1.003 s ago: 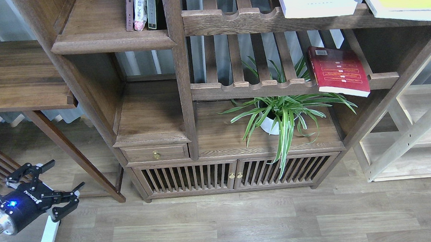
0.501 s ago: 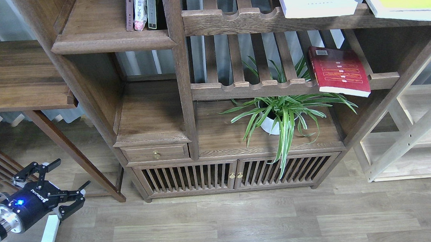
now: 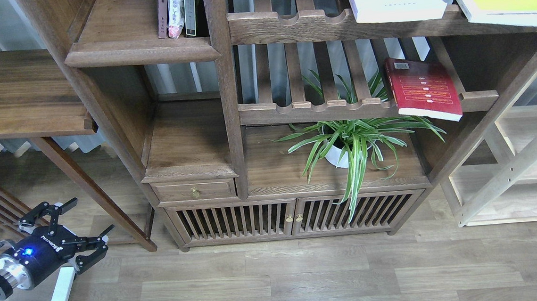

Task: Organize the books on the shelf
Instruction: 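Reach the right gripper up toward the white book on the top shelf, then grasp the white book with the right gripper and pull it off the shelf, then lower the white book with the right gripper toward the left gripper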

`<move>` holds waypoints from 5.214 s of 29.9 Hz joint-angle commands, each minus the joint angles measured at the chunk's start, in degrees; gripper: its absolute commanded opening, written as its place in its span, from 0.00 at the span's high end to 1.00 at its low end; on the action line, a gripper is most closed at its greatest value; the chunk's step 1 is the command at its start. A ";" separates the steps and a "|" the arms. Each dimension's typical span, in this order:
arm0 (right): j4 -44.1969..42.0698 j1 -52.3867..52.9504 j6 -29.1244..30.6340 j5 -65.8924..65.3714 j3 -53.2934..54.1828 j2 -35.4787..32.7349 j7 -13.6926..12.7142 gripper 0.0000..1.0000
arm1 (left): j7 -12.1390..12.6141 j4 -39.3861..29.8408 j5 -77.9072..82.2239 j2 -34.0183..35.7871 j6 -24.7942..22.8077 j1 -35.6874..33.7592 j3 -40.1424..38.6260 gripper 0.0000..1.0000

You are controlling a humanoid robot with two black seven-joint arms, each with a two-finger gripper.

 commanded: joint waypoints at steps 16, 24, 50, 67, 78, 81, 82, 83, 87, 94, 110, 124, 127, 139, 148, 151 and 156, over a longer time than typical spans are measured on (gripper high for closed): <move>-2.06 5.88 0.82 -11.11 -0.27 3.84 -5.41 0.00 | 0.56 0.61 0.00 -0.17 0.13 -0.06 -0.40 0.00; -4.70 9.39 3.01 -14.45 -0.97 7.61 -5.59 0.00 | 0.56 1.32 -0.09 -0.26 0.13 -0.15 -0.40 0.00; -15.51 25.31 4.33 -14.36 -16.44 17.02 -1.98 0.53 | 0.04 3.07 -0.70 -0.26 1.36 0.12 -0.48 0.00; -12.00 25.31 6.79 -13.92 -15.91 11.05 -0.94 1.00 | 0.12 3.07 -0.70 -0.70 1.44 0.21 -0.48 0.00; -5.41 24.69 3.54 -7.16 -15.39 5.51 0.00 1.00 | 0.12 3.42 -0.62 -1.23 1.44 0.47 -0.48 0.00; -3.56 24.69 3.45 -5.84 -15.39 4.02 0.00 1.00 | 0.12 3.42 -0.62 -1.49 1.44 0.47 -0.48 0.00; -2.51 24.69 3.45 -5.31 -15.30 3.40 0.00 1.00 | 0.12 3.42 -0.62 -1.49 1.44 0.47 -0.48 0.00; -1.72 24.69 3.37 -4.79 -15.12 2.96 0.00 1.00 | 0.21 3.42 -0.62 -1.49 1.44 0.47 -0.40 0.00; 1.79 24.69 3.80 -1.45 -14.16 0.68 0.00 1.00 | 0.12 3.78 -0.62 -1.49 1.44 0.56 -0.40 0.00; 6.19 24.60 4.16 1.89 -14.16 -2.57 0.00 1.00 | 0.04 5.00 -0.62 -2.19 1.44 0.73 -0.40 0.00; 10.77 24.60 6.79 7.08 -14.42 -13.12 0.00 1.00 | 0.21 6.50 -0.62 -2.72 1.36 0.29 -0.40 0.00; 11.82 26.97 29.80 16.75 -14.16 -25.41 0.00 0.99 | 0.47 6.50 -0.62 -3.86 1.44 0.29 -0.40 0.00; 11.82 28.90 35.95 19.20 -14.16 -25.41 0.00 0.99 | 0.47 6.50 -0.62 -3.95 1.71 0.29 -0.40 0.00; 11.03 31.55 46.34 20.53 -19.59 -25.41 0.00 0.99 | 0.12 7.81 -0.79 -5.35 2.41 0.56 -0.40 0.00; 8.75 31.55 45.82 16.15 -28.47 -25.41 0.00 0.99 | -0.23 9.14 -0.79 -7.64 2.24 0.73 -0.40 0.00; 8.13 31.63 44.85 13.16 -31.55 -25.41 0.00 0.98 | -0.23 9.31 -0.79 -7.90 2.06 0.56 -0.40 0.00; 7.78 31.55 39.41 7.00 -37.52 -25.41 0.00 0.98 | -0.05 9.31 -1.32 -8.78 1.62 0.56 -0.40 0.00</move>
